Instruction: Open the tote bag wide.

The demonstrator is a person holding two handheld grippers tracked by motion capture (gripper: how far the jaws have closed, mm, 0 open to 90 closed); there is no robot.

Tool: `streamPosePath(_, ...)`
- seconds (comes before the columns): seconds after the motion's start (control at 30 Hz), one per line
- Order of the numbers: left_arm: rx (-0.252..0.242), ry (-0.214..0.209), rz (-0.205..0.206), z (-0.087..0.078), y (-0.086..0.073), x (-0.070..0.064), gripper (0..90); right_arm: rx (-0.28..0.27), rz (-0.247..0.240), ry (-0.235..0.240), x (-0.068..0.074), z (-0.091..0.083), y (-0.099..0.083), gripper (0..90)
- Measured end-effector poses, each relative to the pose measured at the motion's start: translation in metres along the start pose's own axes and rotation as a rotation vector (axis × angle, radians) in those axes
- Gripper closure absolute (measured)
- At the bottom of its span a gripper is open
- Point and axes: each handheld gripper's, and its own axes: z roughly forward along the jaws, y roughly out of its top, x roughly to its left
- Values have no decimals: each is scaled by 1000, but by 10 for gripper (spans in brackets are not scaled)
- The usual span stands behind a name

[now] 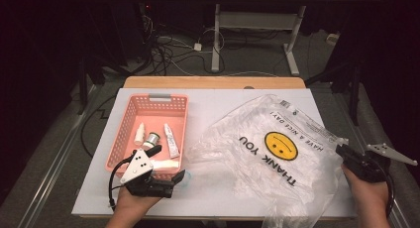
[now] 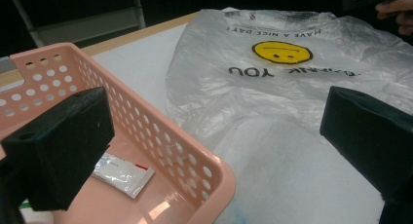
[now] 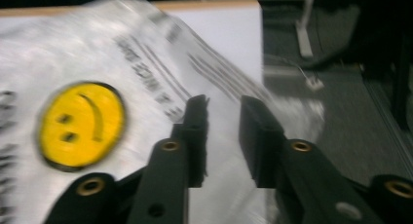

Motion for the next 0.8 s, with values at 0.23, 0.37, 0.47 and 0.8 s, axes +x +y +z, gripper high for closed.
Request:
streamPosePath(0.23,-6,10,-29,2,-4,1,0,-45,-145,221,66,-21,22,645)
streamPosePath(0.37,-10,11,-39,0,-5,1,0,9,-205,311,105,-12,14,585)
streamPosePath(0.47,-18,11,-39,-1,-5,1,0,51,-247,370,132,-5,4,580)
streamPosePath(0.8,-23,13,-42,-1,-5,1,0,202,-403,525,195,18,-29,603)
